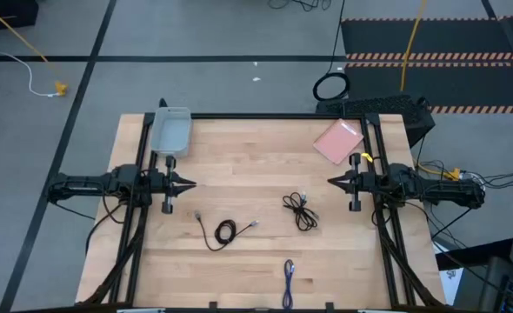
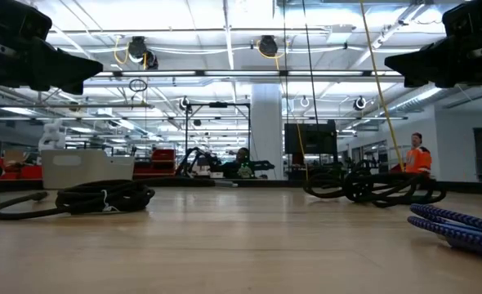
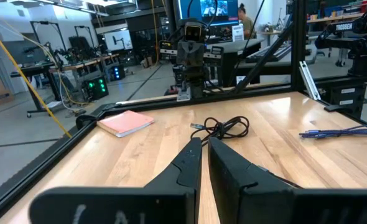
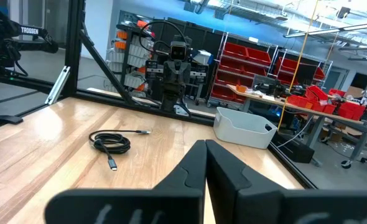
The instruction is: Pick and place USB-C Cables
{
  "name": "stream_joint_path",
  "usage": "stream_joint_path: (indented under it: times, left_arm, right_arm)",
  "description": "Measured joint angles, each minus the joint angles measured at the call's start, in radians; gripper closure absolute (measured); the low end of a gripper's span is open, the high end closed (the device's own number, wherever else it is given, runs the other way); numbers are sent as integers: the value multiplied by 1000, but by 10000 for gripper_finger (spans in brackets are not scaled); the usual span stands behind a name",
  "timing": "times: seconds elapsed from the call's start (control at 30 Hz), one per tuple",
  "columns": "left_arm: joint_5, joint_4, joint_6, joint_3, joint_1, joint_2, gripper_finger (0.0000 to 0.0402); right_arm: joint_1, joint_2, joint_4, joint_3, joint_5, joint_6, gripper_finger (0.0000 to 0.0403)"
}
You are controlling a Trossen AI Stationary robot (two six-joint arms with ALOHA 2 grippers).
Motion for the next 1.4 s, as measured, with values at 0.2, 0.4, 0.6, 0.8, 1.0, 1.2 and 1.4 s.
stream_joint_path:
  times: [0.2,0.4,0.6,0.8,1.0,1.2,1.4]
  left_arm:
    - [0,0,0,0,0,0,369]
    - [0,0,0,0,0,0,369]
    - [0,0,0,0,0,0,369]
    - [0,0,0,0,0,0,369]
    - [0,0,0,0,0,0,369]
    - [0,0,0,0,0,0,369]
    - [0,0,0,0,0,0,369]
  right_arm:
    - [0,0,0,0,0,0,403]
    - [0,0,0,0,0,0,403]
    - [0,0,0,0,0,0,403]
    - [0,0,0,0,0,0,403]
    - [0,0,0,0,0,0,403]
    - [0,0,6,0,0,12,403]
    - [0,0,37,0,0,89,403]
